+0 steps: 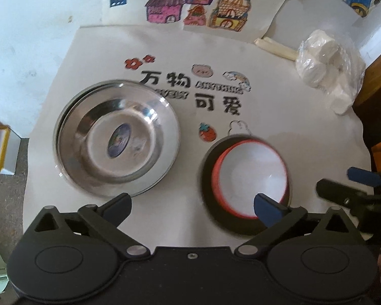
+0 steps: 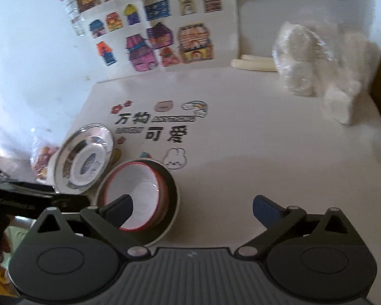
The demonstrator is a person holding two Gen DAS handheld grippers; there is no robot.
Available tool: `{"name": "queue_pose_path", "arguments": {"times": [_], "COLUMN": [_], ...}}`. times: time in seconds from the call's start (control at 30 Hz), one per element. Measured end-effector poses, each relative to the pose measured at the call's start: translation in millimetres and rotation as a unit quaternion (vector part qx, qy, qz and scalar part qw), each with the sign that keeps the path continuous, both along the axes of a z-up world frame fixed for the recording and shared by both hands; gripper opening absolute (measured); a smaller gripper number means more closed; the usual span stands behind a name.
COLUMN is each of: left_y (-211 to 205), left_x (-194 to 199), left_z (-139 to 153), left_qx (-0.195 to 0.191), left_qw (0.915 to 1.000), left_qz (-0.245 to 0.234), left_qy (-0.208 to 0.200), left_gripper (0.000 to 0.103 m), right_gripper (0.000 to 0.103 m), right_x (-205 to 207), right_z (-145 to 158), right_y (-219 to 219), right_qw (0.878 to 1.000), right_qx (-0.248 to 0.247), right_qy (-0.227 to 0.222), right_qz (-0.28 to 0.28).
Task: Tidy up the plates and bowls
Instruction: 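Open both grippers and release the white bowl, then move both grippers to the rim of the steel bowl holding the white bowls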
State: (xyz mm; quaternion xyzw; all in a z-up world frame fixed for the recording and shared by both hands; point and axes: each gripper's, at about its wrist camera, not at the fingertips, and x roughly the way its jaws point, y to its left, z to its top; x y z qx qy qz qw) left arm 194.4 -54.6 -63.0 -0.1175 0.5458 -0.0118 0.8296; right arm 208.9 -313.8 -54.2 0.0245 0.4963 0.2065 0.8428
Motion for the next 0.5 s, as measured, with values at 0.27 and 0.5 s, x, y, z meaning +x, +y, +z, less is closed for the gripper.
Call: {"name": "queue_pose_path", "arguments": {"times": [0.27,0.5], "left_y": [19.0,21.1], "left_x": [-14.8,-20.0], "left_z": [-9.5,-14.8], "left_qx": [-0.009,-0.015], "left_qw": [0.9999,0.9996], "left_qz": [-0.006,-0.02], "left_qy": [-0.002,-0.011], "left_gripper": [0.102,0.102], "right_gripper": [0.103,0.103], "right_x": [-20.8,-32.9], "right_z": [-4.1,-12.8], "right_y": [1.5,7.0], "right_qw": [0.997,0.994], "right_qx": [-0.063,-0.094], "right_qy": [-0.004,0.01], "right_qz": [-0.051,-0.057]}}
